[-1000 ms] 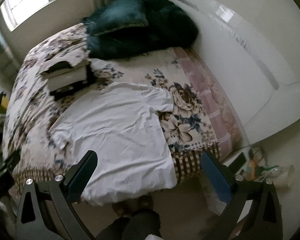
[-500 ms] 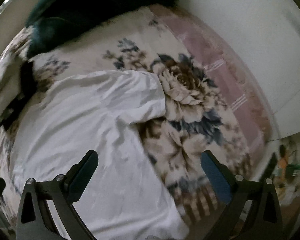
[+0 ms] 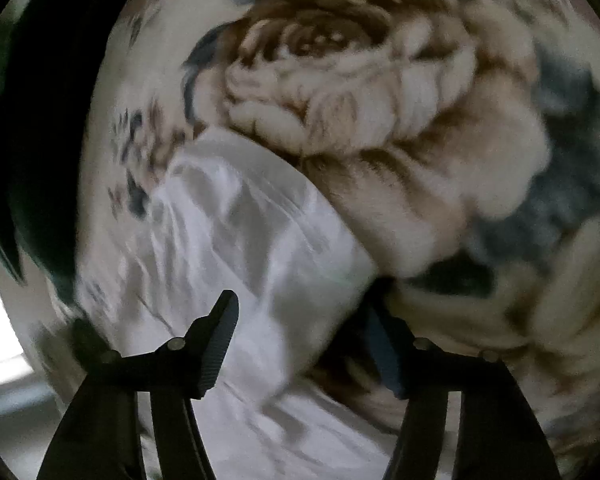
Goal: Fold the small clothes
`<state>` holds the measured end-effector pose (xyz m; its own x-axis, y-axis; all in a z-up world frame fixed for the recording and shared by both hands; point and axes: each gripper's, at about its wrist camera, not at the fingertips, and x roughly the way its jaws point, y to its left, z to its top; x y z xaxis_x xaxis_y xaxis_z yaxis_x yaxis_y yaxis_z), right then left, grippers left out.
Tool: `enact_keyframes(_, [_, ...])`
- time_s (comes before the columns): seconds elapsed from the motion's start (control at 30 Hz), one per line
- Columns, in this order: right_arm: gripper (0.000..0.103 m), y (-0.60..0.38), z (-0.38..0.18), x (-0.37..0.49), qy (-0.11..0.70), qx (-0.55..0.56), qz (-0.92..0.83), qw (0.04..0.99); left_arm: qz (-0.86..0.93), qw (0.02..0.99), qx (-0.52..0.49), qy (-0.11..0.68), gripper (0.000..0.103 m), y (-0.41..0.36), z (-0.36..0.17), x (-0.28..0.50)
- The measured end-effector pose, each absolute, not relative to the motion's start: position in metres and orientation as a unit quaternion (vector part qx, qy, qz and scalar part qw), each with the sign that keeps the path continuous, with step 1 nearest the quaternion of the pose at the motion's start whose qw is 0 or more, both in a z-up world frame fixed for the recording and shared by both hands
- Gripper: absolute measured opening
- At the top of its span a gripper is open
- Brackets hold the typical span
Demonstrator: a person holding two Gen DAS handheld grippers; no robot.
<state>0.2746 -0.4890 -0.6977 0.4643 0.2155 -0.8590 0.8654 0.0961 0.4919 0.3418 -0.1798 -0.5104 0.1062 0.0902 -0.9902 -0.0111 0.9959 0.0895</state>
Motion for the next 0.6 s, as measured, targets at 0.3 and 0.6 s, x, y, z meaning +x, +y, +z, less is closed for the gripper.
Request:
enact_keyframes(0.3, [0.005, -0.427, -0.626, 0.357, 0.451, 0.399, -0.264, 0.753, 0.062, 0.756, -0.019, 0.652, 0.103, -0.133, -0.494, 0.346])
enact_keyframes(0.6, [0.004, -0.201, -0.632, 0.407, 0.509, -0.063, -0.057, 0.857, 0.127, 0.759, -0.019, 0.639, 0.103, -0.057, -0.493, 0.332])
